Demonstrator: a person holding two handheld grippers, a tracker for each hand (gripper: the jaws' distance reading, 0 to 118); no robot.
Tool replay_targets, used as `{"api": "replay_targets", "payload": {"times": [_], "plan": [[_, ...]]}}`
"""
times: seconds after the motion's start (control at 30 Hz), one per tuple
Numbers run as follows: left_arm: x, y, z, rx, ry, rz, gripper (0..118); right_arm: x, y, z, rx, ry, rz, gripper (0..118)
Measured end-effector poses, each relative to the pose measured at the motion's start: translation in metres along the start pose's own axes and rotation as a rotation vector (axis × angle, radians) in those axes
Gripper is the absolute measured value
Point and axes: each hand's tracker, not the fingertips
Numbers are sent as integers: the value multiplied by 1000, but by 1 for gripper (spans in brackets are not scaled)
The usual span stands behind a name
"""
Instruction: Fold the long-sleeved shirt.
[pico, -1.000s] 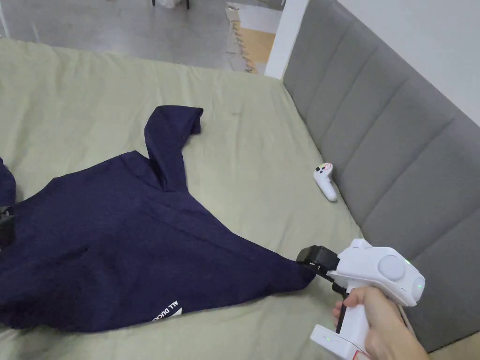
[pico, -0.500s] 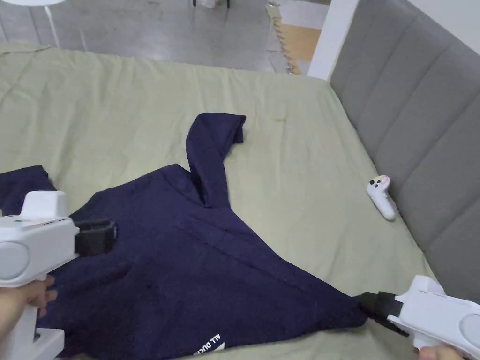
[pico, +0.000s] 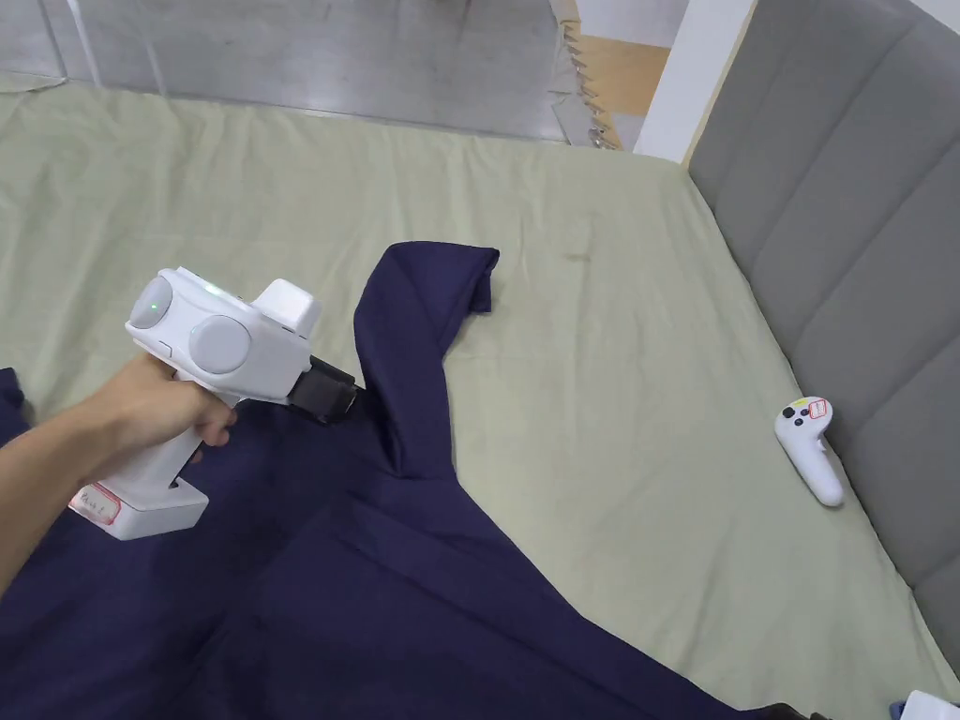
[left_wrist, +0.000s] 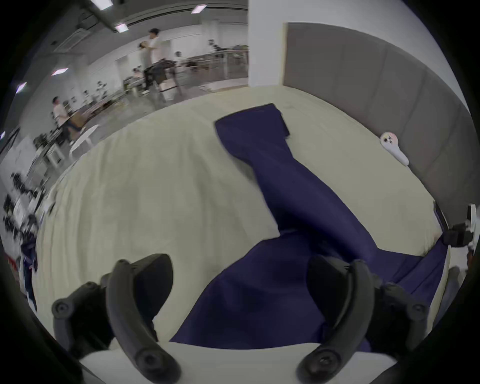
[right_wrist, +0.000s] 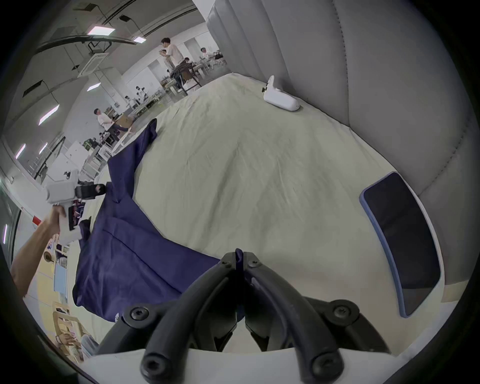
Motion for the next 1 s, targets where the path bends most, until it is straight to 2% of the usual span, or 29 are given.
{"api": "replay_targets", "payload": {"times": [0.03, 0.1, 0.13, 0.23, 0.27, 0.33, 0.43, 0.57, 0.63, 1.0], "plan": [[0, 0, -5, -14, -26, -7, 82, 0, -1, 0, -3, -2, 3, 2], [2, -2, -10, -43, -74, 27, 13, 0, -3, 0, -4, -4, 9, 2], [5, -6, -11, -35, -40, 32, 5, 1, -2, 1, -3, -4, 7, 2], [-1, -13, -4, -12, -87, 65, 4, 0, -3, 7, 16, 9, -2, 2], [-2, -16, 4, 4, -58, 53, 4, -1, -1, 11, 30, 11, 2, 2], [-6, -20, 29, 60, -65, 115, 3, -5, 0, 22, 67, 35, 4, 2], [-12, -25, 78, 146, -52, 136, 3, -18, 5, 44, 138, 82, 32, 2], [-13, -32, 161, 254, 0, 128, 3, -47, 16, 83, 241, 159, 102, 2], [-18, -37, 204, 316, -27, 193, 3, -63, 26, 105, 291, 214, 149, 2], [-54, -34, 443, 664, 160, 274, 3, -172, 147, 242, 579, 382, 363, 2]]}}
